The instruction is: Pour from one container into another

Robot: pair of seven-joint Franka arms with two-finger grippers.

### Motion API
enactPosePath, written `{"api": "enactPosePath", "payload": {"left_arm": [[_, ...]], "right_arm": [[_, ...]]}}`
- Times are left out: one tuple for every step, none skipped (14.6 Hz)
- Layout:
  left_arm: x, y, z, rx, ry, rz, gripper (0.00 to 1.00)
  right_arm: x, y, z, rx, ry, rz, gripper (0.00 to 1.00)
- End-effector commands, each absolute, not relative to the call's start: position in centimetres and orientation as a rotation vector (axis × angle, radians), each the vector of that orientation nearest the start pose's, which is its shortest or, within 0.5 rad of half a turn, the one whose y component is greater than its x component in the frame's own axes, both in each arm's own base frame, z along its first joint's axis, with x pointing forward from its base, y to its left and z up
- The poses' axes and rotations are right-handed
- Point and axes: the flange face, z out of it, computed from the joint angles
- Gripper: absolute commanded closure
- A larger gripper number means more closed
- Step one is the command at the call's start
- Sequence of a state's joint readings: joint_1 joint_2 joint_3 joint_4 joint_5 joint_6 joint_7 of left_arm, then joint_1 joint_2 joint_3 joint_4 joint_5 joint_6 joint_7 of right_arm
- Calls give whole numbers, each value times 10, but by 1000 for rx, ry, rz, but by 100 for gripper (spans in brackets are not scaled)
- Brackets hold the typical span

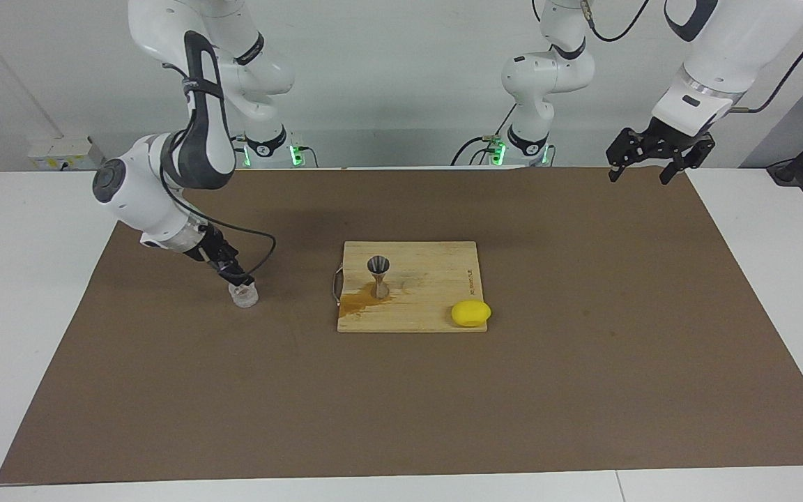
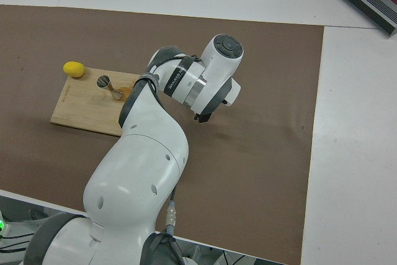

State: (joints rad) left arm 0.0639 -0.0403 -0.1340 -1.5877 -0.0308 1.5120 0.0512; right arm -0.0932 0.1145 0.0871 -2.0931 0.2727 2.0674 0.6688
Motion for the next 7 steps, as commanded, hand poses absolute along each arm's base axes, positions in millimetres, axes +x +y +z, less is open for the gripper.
{"api": "enactPosePath", "payload": {"left_arm": [[532, -42, 633, -3159, 199, 79, 0], [532, -41, 633, -3160, 194, 76, 0], [532, -41, 634, -3160, 194, 74, 0], [532, -42, 633, -3159, 196, 76, 0], [532, -42, 634, -3161, 196, 74, 0], [532, -42, 634, -3161, 196, 76, 0], [532, -41, 634, -3160, 194, 76, 0]], "right_arm": [[542, 29, 383, -2974, 698, 199, 0], [543, 29, 396, -3043, 548, 146, 0], [546, 31, 414, -3087, 432, 92, 0], [548, 31, 436, -3118, 372, 47, 0], [552, 30, 461, -3148, 323, 19, 0], [556, 32, 486, -3166, 275, 8, 0], [563, 34, 514, -3165, 269, -6, 0]]}}
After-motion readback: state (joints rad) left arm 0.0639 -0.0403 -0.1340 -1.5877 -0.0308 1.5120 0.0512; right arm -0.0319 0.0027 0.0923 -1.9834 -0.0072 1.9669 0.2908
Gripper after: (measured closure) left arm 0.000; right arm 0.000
